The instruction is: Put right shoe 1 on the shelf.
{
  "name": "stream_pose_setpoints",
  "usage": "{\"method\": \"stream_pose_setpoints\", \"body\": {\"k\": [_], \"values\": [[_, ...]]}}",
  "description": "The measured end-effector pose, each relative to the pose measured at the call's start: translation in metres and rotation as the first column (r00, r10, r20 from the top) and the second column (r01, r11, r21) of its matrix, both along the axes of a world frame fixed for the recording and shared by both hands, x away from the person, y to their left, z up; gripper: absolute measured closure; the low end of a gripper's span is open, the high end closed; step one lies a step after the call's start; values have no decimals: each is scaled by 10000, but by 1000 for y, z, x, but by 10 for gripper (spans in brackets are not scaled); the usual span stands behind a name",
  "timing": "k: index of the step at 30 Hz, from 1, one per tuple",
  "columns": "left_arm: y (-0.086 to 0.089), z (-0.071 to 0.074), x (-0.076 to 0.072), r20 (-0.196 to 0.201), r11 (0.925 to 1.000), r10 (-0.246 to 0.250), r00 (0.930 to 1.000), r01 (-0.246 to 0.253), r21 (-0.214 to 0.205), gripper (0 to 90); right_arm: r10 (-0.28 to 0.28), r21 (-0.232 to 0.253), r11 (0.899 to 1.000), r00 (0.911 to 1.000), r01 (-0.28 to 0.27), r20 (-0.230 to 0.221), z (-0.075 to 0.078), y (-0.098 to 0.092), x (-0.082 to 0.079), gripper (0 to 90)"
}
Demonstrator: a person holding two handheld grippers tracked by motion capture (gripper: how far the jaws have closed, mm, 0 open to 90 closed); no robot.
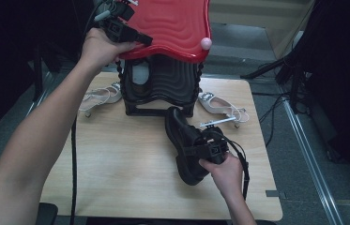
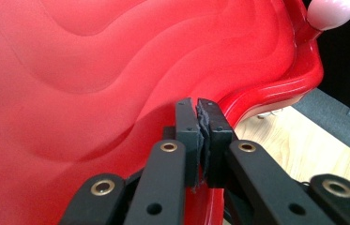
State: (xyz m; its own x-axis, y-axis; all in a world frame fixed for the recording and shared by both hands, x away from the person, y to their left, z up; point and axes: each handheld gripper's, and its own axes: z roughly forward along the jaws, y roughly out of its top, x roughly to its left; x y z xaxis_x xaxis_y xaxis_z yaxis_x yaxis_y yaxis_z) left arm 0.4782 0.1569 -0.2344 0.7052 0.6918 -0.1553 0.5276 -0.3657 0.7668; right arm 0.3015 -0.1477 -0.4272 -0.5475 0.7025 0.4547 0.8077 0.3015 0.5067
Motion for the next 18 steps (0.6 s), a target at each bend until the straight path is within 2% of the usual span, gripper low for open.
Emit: {"method": "stream_pose_setpoints", "body": {"k": [4, 8, 14, 18], "values": [[0, 0, 0, -45, 10000, -4, 10000, 4, -27, 880, 125, 283, 9995, 9999, -122, -89, 10, -2, -1, 876], [0, 0, 0, -74, 10000, -14, 10000, 14, -27, 884, 288, 455, 9985, 9996, -290, 46, 21, -2, -5, 876], [0, 0, -1, -44, 10000, 20, 10000, -20, 54, 889, 474, 630, 9967, 9977, -505, 486, 43, 1, -7, 875], [-1, 0, -1, -48, 10000, 36, 10000, -36, 63, 890, 464, 627, 9967, 9952, -519, 862, 56, 5, -2, 874]]}}
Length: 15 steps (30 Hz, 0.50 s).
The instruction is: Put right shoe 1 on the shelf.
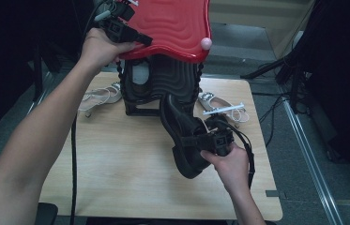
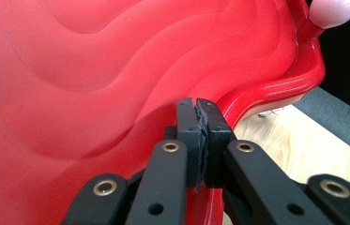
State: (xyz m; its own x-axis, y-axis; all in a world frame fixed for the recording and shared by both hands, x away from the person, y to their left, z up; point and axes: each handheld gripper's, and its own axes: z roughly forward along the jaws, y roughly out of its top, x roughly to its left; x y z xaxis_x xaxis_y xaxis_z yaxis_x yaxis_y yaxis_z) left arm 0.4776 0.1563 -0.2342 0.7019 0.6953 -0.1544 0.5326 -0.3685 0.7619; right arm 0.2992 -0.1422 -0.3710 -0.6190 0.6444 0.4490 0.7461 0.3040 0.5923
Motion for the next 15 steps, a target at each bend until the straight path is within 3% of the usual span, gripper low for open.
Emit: {"method": "stream_pose_setpoints", "body": {"k": [9, 15], "values": [[0, -1, 0, 33, 10000, -71, 10000, 71, 11, 900, -324, -132, 9994, 9974, 333, 647, 17, 17, 28, 872], [1, -2, 0, 145, 10000, -96, 9998, 96, -3, 900, -660, -266, 9973, 9925, 691, 1028, 20, 29, 46, 871]]}}
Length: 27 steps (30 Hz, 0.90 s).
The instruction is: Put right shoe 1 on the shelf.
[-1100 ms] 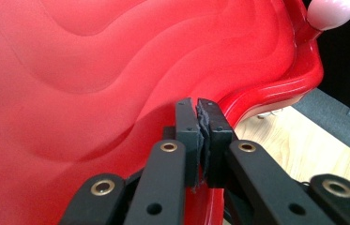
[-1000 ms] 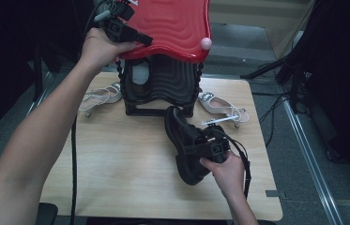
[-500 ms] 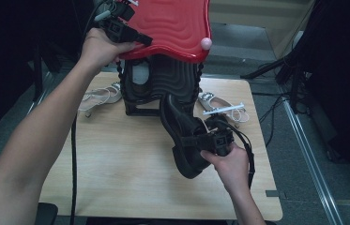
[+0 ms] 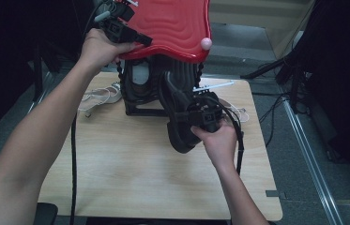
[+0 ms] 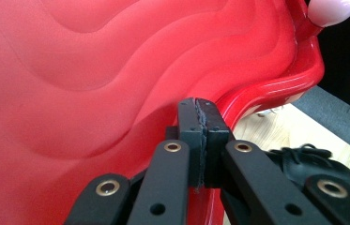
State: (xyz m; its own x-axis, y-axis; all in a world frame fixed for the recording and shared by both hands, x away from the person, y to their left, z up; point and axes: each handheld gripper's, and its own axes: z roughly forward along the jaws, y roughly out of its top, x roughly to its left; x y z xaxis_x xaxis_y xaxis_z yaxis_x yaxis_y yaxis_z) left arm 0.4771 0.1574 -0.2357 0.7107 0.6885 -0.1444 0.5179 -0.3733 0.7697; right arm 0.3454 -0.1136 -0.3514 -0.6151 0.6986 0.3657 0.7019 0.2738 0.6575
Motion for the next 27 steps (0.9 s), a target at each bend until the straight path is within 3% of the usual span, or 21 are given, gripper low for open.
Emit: {"method": "stream_pose_setpoints", "body": {"k": [4, 9, 17, 27], "values": [[0, -1, -1, 40, 10000, 8, 10000, -8, -34, 900, -237, -73, 9997, 9997, 238, 69, -2, 8, 10, 869], [1, -1, -1, 108, 10000, -32, 9999, 33, -60, 900, -637, -381, 9971, 9964, 658, 551, -2, 15, 19, 867], [3, -2, -1, 14, 9997, -81, 10000, 81, -240, 900, -1407, -745, 9857, 9819, 1509, 1268, -7, 24, 37, 866], [2, -2, -1, 39, 9998, -106, 9999, 106, -195, 900, -1831, -685, 9776, 9643, 1992, 1913, -12, 42, 53, 866]]}}
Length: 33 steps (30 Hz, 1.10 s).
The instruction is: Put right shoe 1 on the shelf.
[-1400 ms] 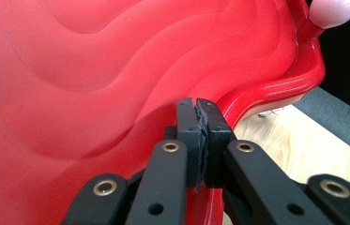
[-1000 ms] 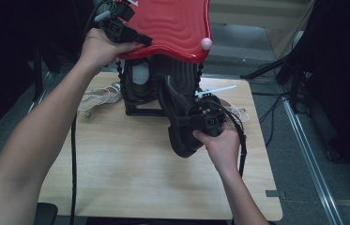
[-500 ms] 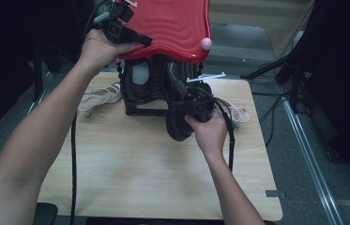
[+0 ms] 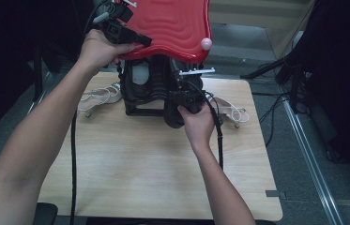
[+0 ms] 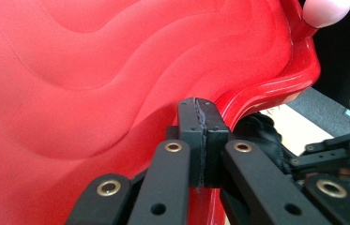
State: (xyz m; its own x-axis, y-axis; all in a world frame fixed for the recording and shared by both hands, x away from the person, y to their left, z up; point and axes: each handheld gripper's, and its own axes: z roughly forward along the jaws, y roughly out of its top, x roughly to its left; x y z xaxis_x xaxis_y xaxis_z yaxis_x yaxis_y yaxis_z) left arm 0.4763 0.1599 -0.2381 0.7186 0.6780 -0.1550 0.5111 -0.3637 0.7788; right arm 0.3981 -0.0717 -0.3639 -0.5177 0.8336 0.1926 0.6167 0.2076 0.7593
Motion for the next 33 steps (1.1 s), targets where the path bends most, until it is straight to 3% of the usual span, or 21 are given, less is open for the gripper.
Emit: {"method": "stream_pose_setpoints", "body": {"k": [7, 19, 33], "values": [[0, 0, 0, -50, 10000, -3, 10000, 3, 8, 900, -142, -78, 9999, 9994, 145, 318, -2, 14, 11, 860], [0, 1, 1, -91, 10000, -35, 10000, 35, 3, 900, -391, -1194, 9913, 9908, 547, 1294, -12, 38, 26, 857], [1, 0, 0, -33, 10000, 33, 10000, -33, -66, 900, -185, -774, 9967, 9960, 253, 872, -22, 46, 36, 759]]}}
